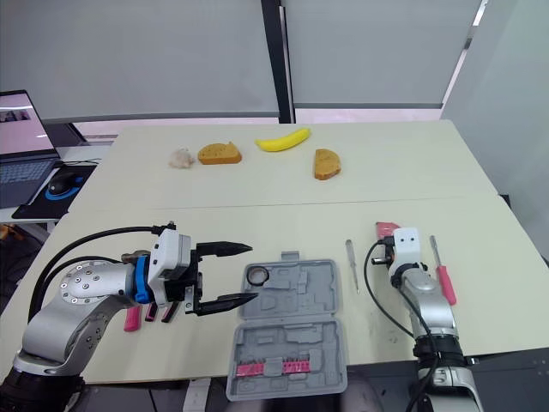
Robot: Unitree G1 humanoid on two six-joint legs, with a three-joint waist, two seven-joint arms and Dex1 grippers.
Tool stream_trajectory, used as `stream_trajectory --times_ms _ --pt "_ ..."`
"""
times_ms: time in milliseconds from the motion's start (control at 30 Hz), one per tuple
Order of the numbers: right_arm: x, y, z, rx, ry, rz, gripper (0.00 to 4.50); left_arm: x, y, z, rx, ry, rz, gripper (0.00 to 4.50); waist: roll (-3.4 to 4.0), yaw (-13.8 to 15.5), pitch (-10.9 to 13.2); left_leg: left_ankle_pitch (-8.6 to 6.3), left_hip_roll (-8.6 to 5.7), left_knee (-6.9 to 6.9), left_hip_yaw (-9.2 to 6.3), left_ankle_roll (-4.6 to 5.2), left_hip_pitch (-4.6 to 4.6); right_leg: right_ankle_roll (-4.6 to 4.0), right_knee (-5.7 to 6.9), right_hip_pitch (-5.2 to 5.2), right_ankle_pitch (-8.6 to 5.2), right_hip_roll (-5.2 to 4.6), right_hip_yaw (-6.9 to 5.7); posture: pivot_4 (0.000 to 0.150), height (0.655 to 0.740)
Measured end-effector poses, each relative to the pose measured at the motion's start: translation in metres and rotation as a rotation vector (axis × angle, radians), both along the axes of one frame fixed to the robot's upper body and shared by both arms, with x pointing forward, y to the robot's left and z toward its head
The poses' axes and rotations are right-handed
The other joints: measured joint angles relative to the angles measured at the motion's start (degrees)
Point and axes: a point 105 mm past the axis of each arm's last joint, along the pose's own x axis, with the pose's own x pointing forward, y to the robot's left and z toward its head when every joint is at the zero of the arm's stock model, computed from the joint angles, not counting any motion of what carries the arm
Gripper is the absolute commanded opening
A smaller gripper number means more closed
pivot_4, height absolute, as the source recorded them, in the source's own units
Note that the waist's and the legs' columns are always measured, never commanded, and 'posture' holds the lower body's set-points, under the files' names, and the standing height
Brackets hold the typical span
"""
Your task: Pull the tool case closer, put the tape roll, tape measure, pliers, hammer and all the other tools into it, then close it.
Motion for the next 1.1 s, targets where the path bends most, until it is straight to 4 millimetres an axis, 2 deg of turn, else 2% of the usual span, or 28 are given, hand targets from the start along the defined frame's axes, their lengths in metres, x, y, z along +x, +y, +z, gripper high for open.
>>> stream_trajectory --times_ms 67,200,367,500,667,867,1100 --pt "-0.002 0.003 0.000 0.004 0.000 0.019 0.01 -0.001 -0.001 -0.001 0.002 0.002 -0.006 4.50 0.00 0.0 0.0 0.00 0.00 0.00 -0.01 0.00 -0.01 0.00 0.00 0.00 0.00 0.00 0.00 0.150 0.7400" --pt "-0.018 0.001 -0.002 -0.014 0.015 0.067 0.01 -0.006 -0.002 -0.007 0.023 0.011 -0.036 4.50 0.00 0.1 0.0 0.00 -0.03 0.00 0.00 0.00 -0.04 0.00 -0.04 0.00 0.00 -0.02 0.03 0.150 0.7400" --pt "-0.050 -0.016 -0.005 -0.048 0.057 0.090 0.01 -0.014 0.000 -0.015 0.049 0.034 -0.062 4.50 0.01 0.2 0.0 -0.01 -0.02 -0.01 -0.03 0.01 -0.04 0.00 -0.07 0.01 -0.01 -0.02 0.01 0.150 0.7400" --pt "-0.079 -0.018 -0.008 -0.036 0.096 0.103 0.01 -0.021 0.001 -0.018 0.075 0.052 -0.088 4.50 0.02 0.2 0.0 -0.01 0.01 -0.02 -0.06 0.01 -0.03 0.00 -0.06 0.01 -0.02 -0.01 -0.02 0.150 0.7400" --pt "-0.114 -0.003 -0.012 -0.012 0.150 0.154 0.01 -0.030 0.001 -0.021 0.093 0.083 -0.117 4.50 0.04 0.2 0.0 -0.01 0.02 -0.03 -0.10 0.01 -0.03 0.00 -0.08 0.01 -0.04 -0.01 -0.04 0.150 0.7400" --pt "-0.143 0.022 -0.014 0.012 0.210 0.255 0.01 -0.041 0.000 -0.023 0.102 0.118 -0.153 4.50 0.04 0.3 0.0 -0.01 0.02 -0.03 -0.12 0.01 -0.06 0.00 -0.15 0.01 -0.04 -0.02 -0.07 0.150 0.7400" --pt "-0.174 0.028 -0.017 0.027 0.305 0.347 0.01 -0.046 0.001 -0.026 0.095 0.155 -0.164 4.50 0.04 0.4 0.0 -0.01 0.03 -0.03 -0.15 0.01 -0.07 0.02 -0.31 0.06 -0.05 -0.02 -0.10 0.150 0.7400"
